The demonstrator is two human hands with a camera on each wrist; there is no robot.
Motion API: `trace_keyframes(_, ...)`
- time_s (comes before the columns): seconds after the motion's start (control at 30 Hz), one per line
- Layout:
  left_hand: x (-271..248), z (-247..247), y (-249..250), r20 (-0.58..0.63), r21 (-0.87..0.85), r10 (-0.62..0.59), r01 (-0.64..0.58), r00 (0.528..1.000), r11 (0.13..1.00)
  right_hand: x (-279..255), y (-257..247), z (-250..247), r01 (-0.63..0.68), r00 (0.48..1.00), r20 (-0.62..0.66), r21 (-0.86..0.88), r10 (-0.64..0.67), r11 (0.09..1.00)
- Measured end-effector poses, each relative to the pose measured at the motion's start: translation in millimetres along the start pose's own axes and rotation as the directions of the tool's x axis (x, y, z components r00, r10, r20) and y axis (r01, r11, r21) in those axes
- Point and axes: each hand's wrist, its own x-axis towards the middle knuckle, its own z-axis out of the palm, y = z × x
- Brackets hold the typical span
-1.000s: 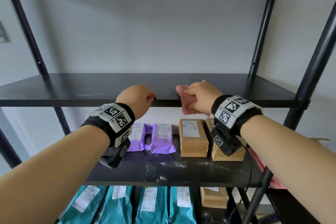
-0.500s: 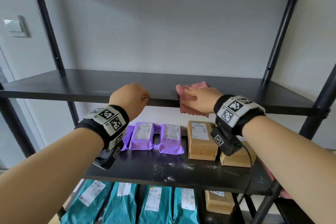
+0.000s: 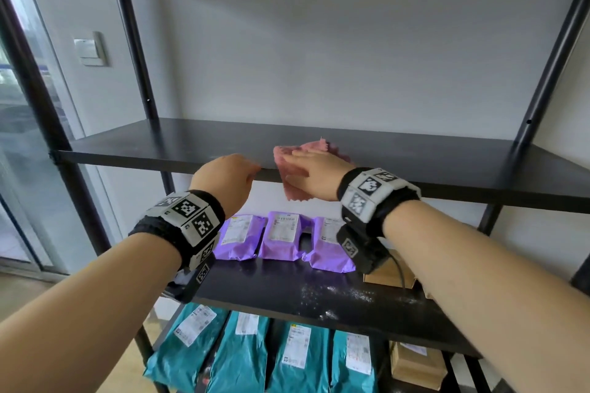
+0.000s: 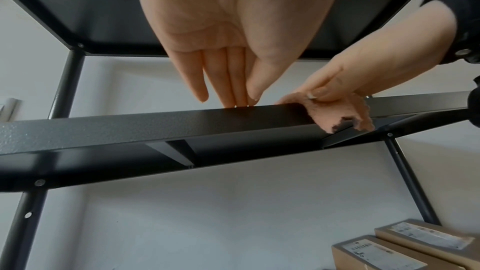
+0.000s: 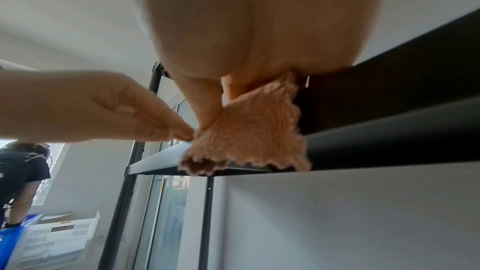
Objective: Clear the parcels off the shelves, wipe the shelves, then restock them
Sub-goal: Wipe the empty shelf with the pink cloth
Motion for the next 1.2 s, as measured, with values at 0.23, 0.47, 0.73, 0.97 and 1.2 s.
trace_keyframes(0.23, 3, 2, -5, 0.018, -0.004, 0.045, -0.045, 0.999, 0.999, -11, 27, -22, -0.219, 0.964, 0.108, -0.197, 0.243, 0.956)
trace_keyframes(0.47, 2, 9, -13, -0.026, -0.03, 0.066, -0.066, 0.998, 0.997, 42, -14, 3, -0.148, 0.965, 0.157, -0.329, 0.208, 0.933)
trace_keyframes(0.73, 2, 13, -28, -0.096, -0.225, 0.105, -0.124, 0.99, 0.966, 7, 7, -4, -0.156, 0.983, 0.082, -0.066, 0.161, 0.985)
trace_keyframes(0.97, -12, 16, -51, -0.089, -0.134, 0.041, -0.053, 0.995, 0.99, 37, -12, -4, -0.381, 0.899, 0.132, -0.237, 0.419, 0.894)
trace_keyframes(1.2, -12, 19, -60, -0.018, -0.044, -0.018, 0.017, 1.0, 0.999, 67, -52, 23, -0.128, 0.988, 0.058, -0.175, 0.14, 0.976)
